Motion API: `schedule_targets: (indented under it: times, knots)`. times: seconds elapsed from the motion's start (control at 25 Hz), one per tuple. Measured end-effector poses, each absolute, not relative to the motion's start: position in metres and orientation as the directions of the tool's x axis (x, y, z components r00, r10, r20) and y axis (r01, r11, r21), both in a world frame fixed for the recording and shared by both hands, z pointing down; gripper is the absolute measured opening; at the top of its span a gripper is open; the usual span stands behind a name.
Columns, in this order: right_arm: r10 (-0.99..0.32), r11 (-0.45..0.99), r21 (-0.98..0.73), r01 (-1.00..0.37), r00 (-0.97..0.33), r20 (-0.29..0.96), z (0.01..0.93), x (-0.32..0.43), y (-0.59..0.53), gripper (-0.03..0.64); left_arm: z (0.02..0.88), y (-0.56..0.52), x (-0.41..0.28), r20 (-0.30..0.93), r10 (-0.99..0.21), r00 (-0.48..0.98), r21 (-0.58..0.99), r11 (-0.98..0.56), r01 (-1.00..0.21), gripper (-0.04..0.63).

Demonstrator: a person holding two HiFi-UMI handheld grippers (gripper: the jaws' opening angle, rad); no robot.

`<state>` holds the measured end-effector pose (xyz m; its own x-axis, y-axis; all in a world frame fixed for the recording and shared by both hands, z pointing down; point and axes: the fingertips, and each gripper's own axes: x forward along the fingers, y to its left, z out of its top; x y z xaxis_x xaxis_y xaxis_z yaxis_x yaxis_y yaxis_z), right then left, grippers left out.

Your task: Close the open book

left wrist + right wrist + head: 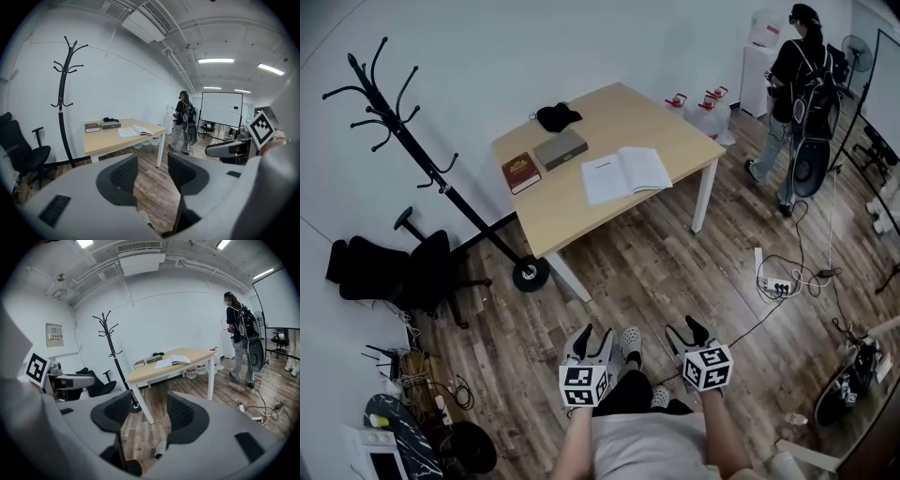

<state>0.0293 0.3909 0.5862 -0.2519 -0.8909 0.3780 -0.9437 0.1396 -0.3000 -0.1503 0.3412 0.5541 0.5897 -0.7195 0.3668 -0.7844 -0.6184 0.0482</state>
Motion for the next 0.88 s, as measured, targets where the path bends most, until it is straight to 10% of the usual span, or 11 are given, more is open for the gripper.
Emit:
schedule_targets:
  times: [0.88]
  knots:
    - [-0.850, 0.058, -0.327, -0.943, -0.219, 0.480, 0.618, 0.090, 0.273, 0.249, 0.556, 0.197, -0.091, 0.344, -0.717, 0.606, 0.114, -0.609, -0.785, 0.201]
